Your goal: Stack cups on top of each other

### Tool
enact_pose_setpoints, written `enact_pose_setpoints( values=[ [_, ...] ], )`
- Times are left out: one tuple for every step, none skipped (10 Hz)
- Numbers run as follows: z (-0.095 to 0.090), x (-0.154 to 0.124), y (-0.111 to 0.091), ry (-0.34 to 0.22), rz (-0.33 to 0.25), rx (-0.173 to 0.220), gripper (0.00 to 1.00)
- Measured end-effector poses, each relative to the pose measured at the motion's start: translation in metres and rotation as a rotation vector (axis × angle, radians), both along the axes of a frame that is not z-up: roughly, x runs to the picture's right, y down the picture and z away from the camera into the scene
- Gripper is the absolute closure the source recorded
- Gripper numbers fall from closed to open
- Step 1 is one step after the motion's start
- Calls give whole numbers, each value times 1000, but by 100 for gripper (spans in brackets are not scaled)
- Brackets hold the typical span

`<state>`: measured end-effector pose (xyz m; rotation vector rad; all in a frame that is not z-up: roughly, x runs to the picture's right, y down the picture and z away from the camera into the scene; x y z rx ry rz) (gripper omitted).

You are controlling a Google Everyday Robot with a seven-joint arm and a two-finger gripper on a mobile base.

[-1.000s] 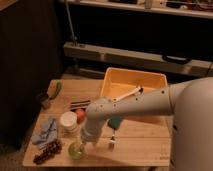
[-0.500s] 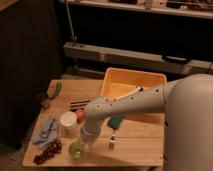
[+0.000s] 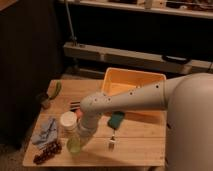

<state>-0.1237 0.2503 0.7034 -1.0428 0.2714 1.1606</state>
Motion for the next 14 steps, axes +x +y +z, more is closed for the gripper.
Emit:
enact_pose_setpoints(
  values=[
    [-16, 0, -20, 15, 14, 11, 100],
    [-27, 1, -34, 28, 24, 20, 100],
    [-40, 4, -51, 49, 34, 32, 100],
    [-50, 7, -71, 75, 43, 49, 100],
    [-53, 4, -93, 98, 46, 67, 100],
    [-53, 0, -104, 119, 31, 75, 100],
    [-50, -6, -113, 134, 24, 83, 100],
    [-38, -10, -123, 161, 17, 90, 100],
    [-24, -12, -130, 182, 16, 91, 100],
    [-8, -15, -132, 197, 18, 91, 100],
    [13, -19, -133, 219, 17, 89, 100],
    [24, -24, -134, 224, 17, 91, 100],
    [35, -29, -135, 227, 18, 90, 100],
    [42, -33, -138, 229, 21, 85, 100]
  ],
)
